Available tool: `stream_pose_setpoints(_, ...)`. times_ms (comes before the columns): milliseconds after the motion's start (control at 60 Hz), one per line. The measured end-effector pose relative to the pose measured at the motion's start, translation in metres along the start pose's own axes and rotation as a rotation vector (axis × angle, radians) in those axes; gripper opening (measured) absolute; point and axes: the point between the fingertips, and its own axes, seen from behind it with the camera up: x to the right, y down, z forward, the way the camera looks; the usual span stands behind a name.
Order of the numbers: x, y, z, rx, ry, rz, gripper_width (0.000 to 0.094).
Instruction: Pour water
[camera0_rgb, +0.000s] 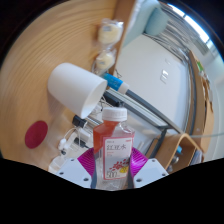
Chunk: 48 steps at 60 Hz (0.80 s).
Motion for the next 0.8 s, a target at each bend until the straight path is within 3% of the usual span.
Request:
stream_pose_setpoints(250, 0.0, 0.043, -0.012, -0.061, -0.034, 0.893, 0.0447)
stream_pose_setpoints(500, -0.051, 0.018, -0.021, -0.03, -0.191, 1.832, 0.0446)
stream_pose_setpoints(633, -0.069, 0.011, -0.016, 0.01, -0.226, 2.088, 0.0445)
stream_pose_setpoints(800, -0.092, 0.007, -0.007, -0.017, -0.235, 2.125, 0.0445)
